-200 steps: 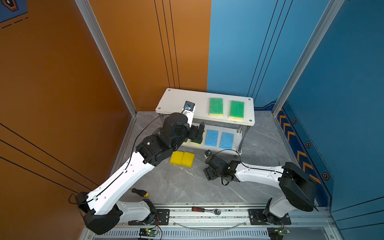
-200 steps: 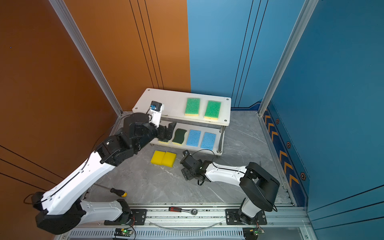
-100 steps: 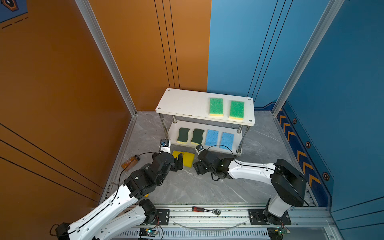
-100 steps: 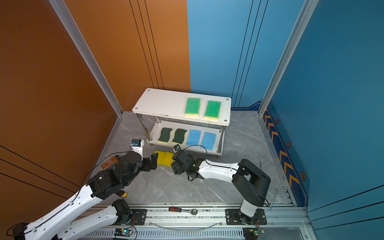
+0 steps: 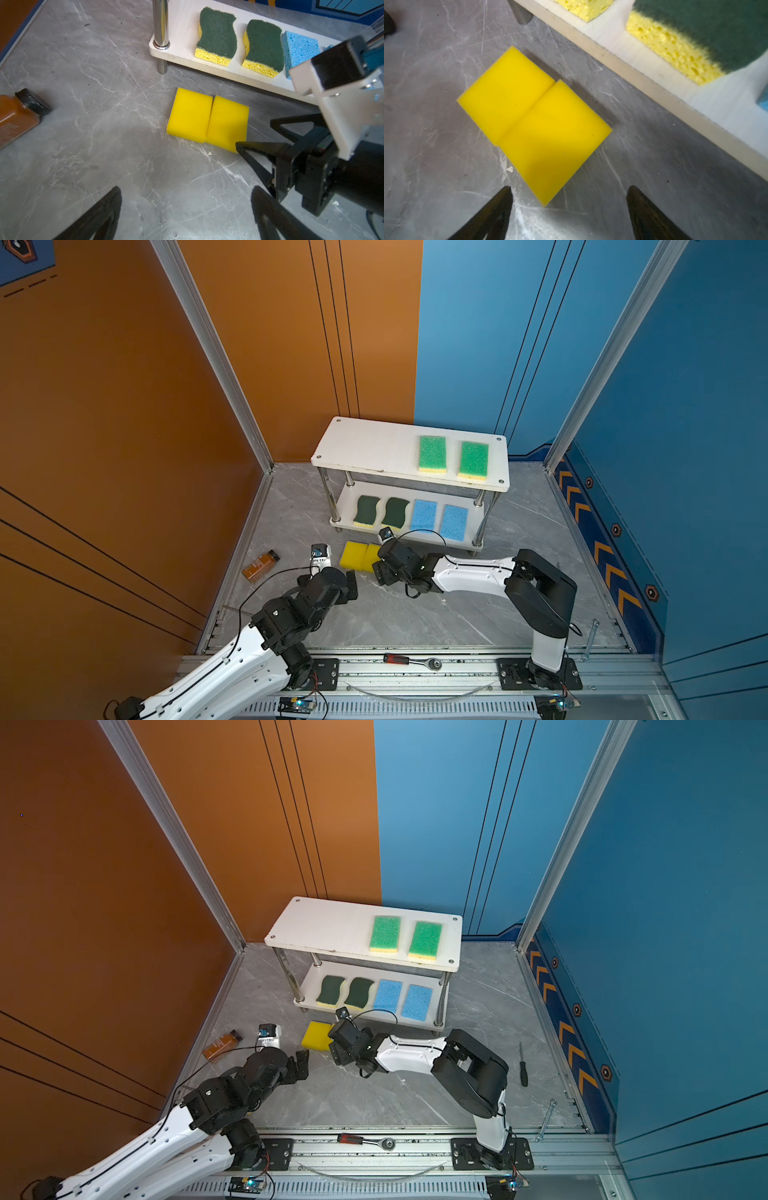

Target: Place and organize the cleaning sponges onto the shelf

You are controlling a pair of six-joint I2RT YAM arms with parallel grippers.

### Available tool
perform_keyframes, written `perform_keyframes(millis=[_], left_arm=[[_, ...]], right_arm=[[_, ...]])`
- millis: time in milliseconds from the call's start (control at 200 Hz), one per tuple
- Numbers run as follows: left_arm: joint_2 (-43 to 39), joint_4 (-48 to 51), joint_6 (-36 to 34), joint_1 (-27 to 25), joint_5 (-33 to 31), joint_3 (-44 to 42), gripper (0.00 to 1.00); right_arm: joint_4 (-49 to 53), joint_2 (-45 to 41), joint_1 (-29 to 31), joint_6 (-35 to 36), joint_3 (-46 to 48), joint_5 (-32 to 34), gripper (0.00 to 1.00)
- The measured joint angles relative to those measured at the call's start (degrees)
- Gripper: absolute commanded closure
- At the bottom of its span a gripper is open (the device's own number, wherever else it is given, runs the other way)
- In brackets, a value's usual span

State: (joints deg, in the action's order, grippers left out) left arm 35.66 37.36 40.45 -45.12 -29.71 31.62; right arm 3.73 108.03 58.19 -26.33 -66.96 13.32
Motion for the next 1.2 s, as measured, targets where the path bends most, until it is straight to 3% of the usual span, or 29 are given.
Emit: perform_keyframes(millis=[641,1202], left_arm=[[2.54,-1.73,0.98,2.43,2.91,-0.55,0.02],[10.12,-8.35,-0.39,2.49,6.71,-0.55,0.02]], right_arm=[[-1.16,4.44,-1.16,-1.57,-2.1,0.02,0.15],[0.39,-4.07,2.8,-0.44,6.84,-0.04,0.15]])
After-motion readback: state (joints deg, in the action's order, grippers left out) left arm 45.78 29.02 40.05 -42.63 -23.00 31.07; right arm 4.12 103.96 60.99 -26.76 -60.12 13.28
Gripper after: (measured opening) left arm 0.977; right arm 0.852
